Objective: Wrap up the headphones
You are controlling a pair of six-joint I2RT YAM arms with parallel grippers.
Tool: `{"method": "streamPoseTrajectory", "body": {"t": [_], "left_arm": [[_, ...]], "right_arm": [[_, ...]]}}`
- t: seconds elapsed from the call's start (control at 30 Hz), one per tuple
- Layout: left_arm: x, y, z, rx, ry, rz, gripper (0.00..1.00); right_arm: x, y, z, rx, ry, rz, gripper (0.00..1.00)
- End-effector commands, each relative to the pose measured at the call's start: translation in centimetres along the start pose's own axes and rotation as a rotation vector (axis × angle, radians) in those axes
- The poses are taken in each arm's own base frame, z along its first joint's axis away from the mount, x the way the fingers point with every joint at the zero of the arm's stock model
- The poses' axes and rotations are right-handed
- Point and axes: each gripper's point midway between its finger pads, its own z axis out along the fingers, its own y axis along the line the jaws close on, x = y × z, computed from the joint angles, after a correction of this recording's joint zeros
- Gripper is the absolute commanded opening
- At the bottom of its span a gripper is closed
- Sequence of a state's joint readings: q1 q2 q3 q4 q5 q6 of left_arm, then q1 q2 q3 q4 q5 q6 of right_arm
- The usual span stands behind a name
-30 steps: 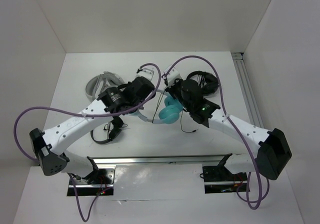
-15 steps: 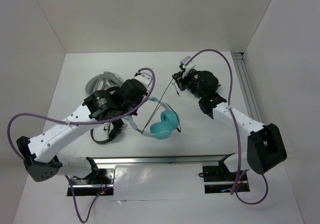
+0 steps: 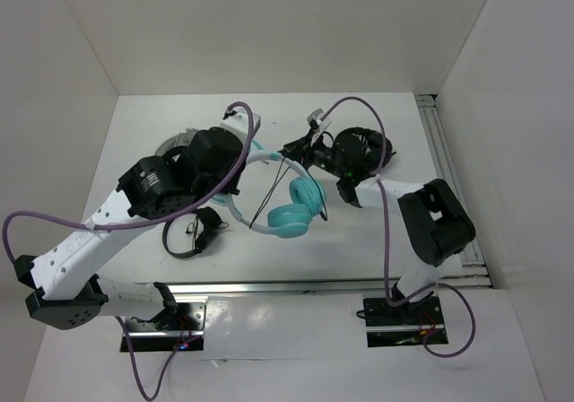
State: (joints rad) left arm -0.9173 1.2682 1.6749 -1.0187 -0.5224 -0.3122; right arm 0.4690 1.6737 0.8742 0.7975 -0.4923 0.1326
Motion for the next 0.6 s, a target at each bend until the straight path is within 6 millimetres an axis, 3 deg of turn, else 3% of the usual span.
{"method": "streamPoseTrajectory", "body": {"t": [0.0, 0.27, 0.57], "left_arm": [[-3.6, 0.9, -2.4, 0.002, -0.14, -0.095, 0.0], [-5.9, 2.0, -4.6, -0.005, -0.207, -0.155, 0.0], [-7.7, 2.9, -6.7, -0.006, -0.268, -0.212, 0.0]], "right_arm": [[-3.7, 1.8, 1.4, -0.084, -0.168, 0.012, 0.44], [-2.9, 0.1, 4.1, -0.076, -0.195, 0.039, 0.48], [0.9, -0.3, 6.7, -0.157, -0.193, 0.149, 0.48]]}}
